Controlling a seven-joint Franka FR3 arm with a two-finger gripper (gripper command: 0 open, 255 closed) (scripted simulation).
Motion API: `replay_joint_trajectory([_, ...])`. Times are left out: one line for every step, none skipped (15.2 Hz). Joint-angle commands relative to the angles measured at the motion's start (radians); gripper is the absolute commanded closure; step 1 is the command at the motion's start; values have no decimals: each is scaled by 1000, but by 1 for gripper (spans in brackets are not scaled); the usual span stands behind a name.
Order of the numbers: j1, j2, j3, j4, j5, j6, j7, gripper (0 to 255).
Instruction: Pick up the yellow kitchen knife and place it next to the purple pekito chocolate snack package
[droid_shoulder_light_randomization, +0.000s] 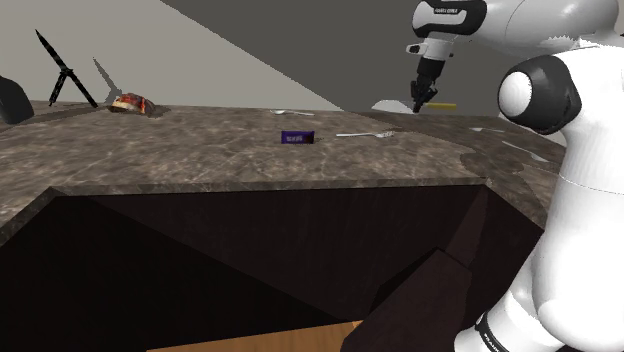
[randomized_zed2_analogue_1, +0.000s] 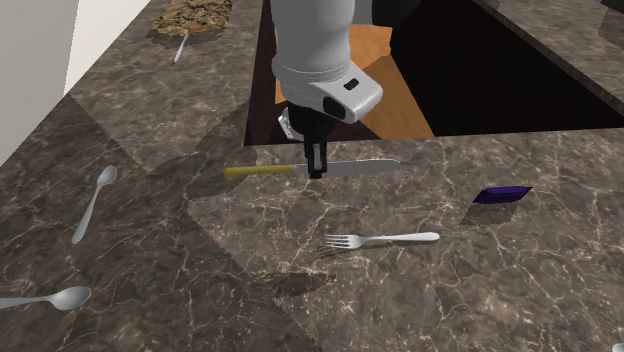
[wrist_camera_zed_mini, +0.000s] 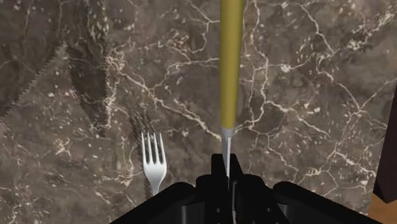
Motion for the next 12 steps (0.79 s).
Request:
replay_joint_trajectory([29,7,14,8,2,1,46,255])
replay_joint_trajectory([44,9,20,12,3,1,67,255])
replay_joint_trajectory([57,13,27,17,4,0,88,255])
replay_joint_trajectory([70,18,34,24,6,-2,109,255])
replay_joint_trajectory([81,24,41,33,9,-5,129,255])
replay_joint_trajectory([92,31,48,43,13,-7,149,255])
replay_joint_trajectory([101,40,55,55,18,-11,168,255])
replay_joint_trajectory([110,50,62,69,23,-15,187,255])
replay_joint_trajectory([118,61,69,84,29,-20,205,255])
replay_joint_trajectory([125,73,76,102,36,-26,224,255])
replay_joint_trajectory([131,87,84,121,43,-32,242,255])
replay_joint_trajectory([136,102,91,142,52,-39,259,255])
